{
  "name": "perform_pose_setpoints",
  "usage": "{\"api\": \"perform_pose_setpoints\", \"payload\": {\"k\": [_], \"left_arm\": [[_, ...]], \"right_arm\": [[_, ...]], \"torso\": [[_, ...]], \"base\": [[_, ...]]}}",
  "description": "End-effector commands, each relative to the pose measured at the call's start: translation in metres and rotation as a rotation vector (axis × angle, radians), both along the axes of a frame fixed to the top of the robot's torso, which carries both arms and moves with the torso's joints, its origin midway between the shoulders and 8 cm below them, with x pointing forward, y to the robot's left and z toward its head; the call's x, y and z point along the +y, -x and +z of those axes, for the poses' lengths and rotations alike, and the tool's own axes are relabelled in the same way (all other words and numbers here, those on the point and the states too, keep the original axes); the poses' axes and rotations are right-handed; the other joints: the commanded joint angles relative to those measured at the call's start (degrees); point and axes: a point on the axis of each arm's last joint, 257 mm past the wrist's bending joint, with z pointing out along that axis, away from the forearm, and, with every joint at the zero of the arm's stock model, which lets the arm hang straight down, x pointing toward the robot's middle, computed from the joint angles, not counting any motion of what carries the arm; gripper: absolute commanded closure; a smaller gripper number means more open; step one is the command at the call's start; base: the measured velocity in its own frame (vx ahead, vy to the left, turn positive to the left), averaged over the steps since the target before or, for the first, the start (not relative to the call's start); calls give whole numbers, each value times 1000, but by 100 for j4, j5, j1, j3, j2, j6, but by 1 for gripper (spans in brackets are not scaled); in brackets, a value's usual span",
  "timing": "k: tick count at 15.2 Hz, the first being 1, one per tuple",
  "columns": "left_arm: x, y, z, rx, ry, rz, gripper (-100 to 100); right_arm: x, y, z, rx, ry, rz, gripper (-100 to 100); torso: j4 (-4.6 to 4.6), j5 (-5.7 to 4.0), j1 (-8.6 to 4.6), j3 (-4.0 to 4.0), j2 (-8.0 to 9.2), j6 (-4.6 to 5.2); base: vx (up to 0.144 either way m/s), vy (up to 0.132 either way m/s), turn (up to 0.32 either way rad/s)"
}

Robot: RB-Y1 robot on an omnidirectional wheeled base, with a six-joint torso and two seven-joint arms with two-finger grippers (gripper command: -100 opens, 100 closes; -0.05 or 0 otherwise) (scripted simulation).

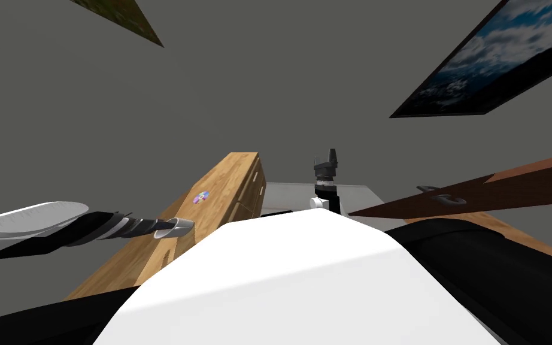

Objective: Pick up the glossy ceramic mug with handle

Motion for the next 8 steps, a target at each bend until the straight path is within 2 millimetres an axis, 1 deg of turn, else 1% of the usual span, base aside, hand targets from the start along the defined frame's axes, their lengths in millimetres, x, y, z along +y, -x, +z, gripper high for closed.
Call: {"api": "perform_pose_setpoints", "payload": {"k": [1, 2, 3, 7, 8], "left_arm": [[2, 2, -12, -9, -3, 7, -100], [1, -1, -5, -6, -2, 3, -100], [2, -1, -6, -7, -3, 4, 100], [2, -1, -6, -8, -4, 4, 100], [1, -4, 8, 1, -2, -5, 100]], "right_arm": [[0, 0, 0, 0, 0, 0, 0], [0, 0, 0, 0, 0, 0, 0], [0, 0, 0, 0, 0, 0, 0], [0, 0, 0, 0, 0, 0, 0], [0, 0, 0, 0, 0, 0, 0]], "torso": [[0, 0, 0, 0, 0, 0], [2, 0, -1, 4, 7, 0], [3, -2, -2, 5, 8, -1], [0, 0, -4, 1, 1, -1], [0, 0, -4, 1, 0, 0]], "base": [[-38, -2, -57], [-25, -1, -22], [-8, 0, -1], [0, 0, 0], [17, -3, 61]]}}
